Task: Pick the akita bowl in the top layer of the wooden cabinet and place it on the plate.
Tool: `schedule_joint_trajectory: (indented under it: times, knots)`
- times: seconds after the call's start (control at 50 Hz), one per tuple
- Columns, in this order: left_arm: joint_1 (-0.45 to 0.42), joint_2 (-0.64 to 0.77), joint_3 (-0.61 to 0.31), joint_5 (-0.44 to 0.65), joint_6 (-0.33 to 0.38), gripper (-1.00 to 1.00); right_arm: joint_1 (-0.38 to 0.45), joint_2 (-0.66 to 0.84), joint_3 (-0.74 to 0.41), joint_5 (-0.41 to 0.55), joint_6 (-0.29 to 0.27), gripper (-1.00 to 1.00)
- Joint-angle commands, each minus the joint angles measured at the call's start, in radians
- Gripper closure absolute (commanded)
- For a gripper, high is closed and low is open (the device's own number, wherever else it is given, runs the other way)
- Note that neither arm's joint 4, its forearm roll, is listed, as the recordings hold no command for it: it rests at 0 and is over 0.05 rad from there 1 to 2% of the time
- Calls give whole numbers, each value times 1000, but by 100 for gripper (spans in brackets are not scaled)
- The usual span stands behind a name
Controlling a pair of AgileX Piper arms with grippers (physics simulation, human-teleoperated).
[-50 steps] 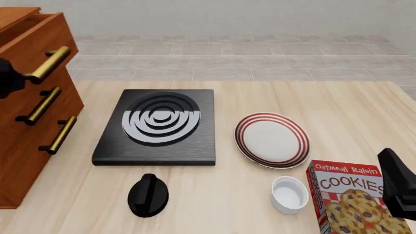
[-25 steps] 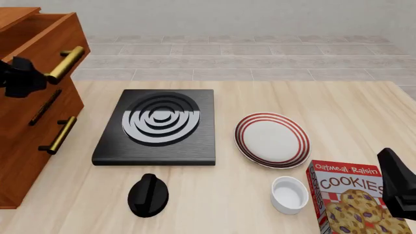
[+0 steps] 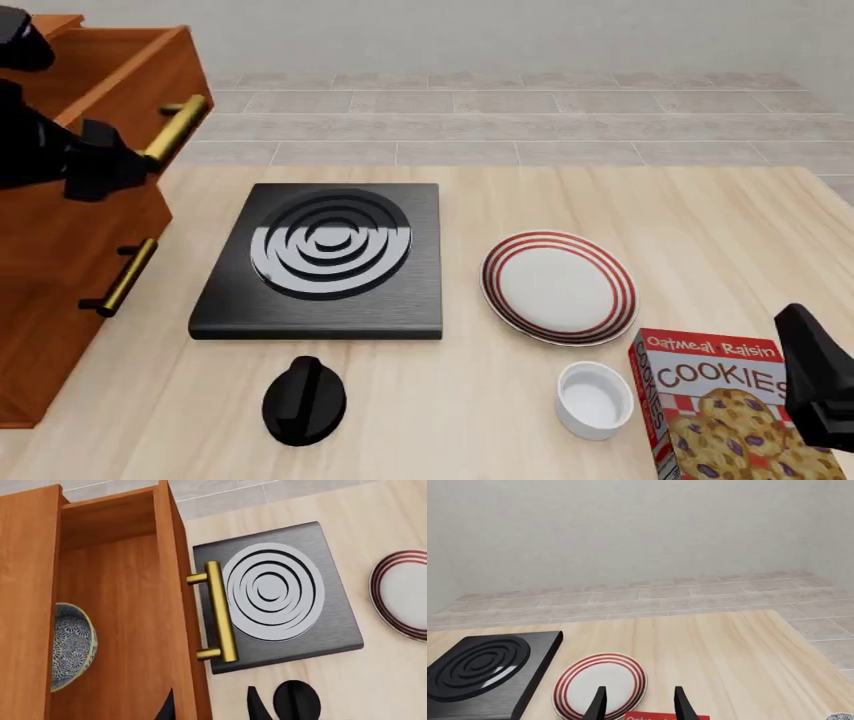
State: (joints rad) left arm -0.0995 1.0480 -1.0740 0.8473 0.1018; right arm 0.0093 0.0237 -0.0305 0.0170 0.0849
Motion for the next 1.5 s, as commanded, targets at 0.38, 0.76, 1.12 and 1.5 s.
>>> schedule_joint_trajectory:
  times: [0.38, 0.76, 1.12, 1.5]
  knots:
    - [-151, 62, -6, -9, -39, -100, 0, 1, 0, -1, 3, -100]
    - [-218, 85, -26, -12, -52, -100, 0, -1, -2, 0, 5, -100]
    - [-273, 100, -45, -9, -73, -100, 2, -4, -3, 3, 6, -100]
    - [-303, 110, -151, 43, -65, -100, 2, -16, -3, 14, 8, -100]
